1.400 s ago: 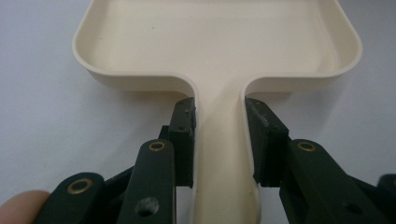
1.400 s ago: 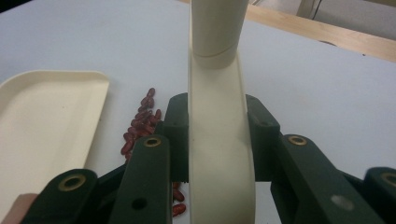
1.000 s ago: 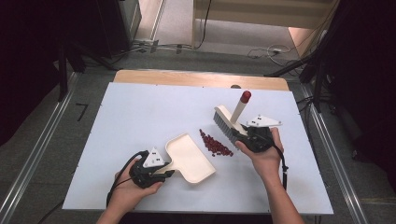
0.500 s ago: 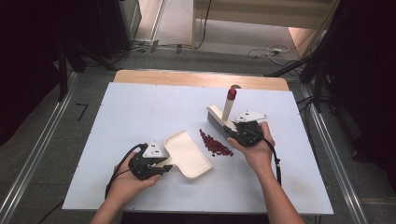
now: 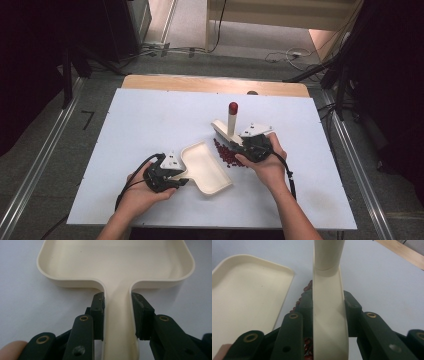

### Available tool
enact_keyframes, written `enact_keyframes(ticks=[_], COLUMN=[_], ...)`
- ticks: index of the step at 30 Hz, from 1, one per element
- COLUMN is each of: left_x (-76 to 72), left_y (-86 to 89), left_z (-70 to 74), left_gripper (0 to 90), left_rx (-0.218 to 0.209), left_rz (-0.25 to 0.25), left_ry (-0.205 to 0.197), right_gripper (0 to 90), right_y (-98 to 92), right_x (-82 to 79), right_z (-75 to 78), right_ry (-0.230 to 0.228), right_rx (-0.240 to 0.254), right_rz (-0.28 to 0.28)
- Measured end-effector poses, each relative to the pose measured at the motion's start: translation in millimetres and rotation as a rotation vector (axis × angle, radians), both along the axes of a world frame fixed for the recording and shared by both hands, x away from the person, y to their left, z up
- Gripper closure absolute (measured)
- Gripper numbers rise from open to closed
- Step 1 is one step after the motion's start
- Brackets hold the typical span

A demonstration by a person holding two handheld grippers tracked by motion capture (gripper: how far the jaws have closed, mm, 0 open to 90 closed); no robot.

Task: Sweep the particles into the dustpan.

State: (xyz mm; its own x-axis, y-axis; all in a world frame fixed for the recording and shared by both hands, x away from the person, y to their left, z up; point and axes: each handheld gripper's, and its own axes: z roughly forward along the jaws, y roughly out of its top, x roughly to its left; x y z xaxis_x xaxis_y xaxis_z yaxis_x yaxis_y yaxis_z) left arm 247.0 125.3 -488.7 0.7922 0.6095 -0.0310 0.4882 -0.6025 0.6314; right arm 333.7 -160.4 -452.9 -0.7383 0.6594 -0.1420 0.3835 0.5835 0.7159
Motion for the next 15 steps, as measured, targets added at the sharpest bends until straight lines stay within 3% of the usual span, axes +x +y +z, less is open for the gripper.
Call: enact_keyframes(ticks=[6, 15], left_x=[2.9, 3.4], left_y=[-0.7, -0.6], left_z=[-1.1, -2.4], left_gripper=[66.6, 66.6], left_rx=[-0.010, -0.023], left_rz=[-0.006, -0.002], left_ry=[0.006, 0.013], right_gripper=[65.9, 65.9], right_y=[4.9, 22.8], right_x=[-9.7, -36.8], right_z=[0.9, 3.5], right_ry=[-0.006, -0.028], right_rx=[-0.021, -0.011], right_rz=[0.072, 0.198])
